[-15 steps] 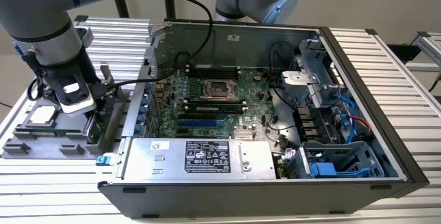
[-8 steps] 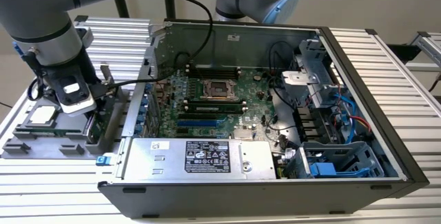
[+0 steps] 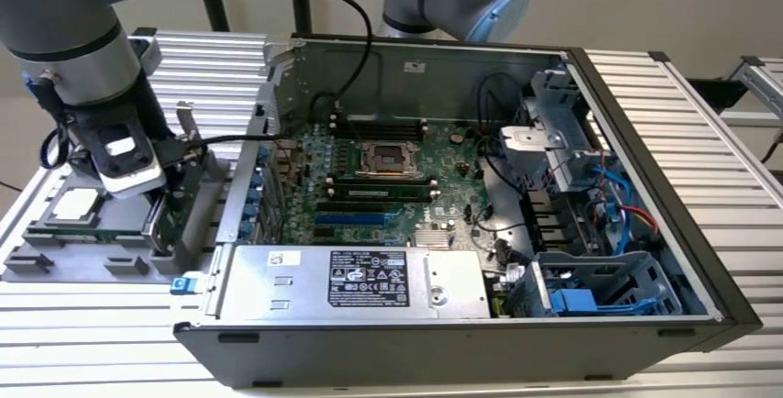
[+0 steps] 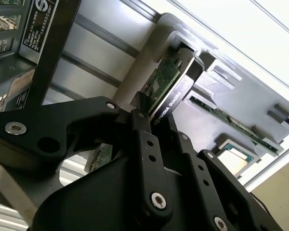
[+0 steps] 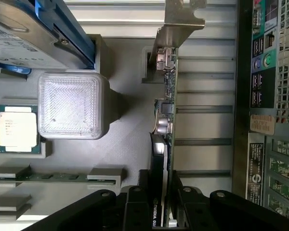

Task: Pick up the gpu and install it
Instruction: 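Pick up the gpu and move the gpu toward the slot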

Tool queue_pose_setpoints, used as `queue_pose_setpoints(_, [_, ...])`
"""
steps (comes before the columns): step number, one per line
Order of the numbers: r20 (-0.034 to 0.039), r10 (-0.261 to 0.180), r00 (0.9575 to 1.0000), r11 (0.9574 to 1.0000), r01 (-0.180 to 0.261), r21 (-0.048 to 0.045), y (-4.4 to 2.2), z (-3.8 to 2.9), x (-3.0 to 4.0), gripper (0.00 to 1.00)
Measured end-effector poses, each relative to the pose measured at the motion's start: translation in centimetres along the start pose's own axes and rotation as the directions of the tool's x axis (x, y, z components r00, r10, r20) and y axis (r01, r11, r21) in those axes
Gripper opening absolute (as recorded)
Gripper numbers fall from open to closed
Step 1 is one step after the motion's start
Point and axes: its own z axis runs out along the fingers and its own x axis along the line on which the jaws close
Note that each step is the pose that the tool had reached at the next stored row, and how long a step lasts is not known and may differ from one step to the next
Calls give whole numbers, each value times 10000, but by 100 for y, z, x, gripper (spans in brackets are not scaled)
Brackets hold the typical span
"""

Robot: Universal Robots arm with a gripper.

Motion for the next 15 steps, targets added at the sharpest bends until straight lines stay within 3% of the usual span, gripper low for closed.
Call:
queue_pose_setpoints(4, [0, -1, 10000, 10000, 1, 0, 0, -60, -2, 0])
queue_pose_setpoints(15, [-4, -1, 10000, 10000, 1, 5, 0, -85, -2, 0])
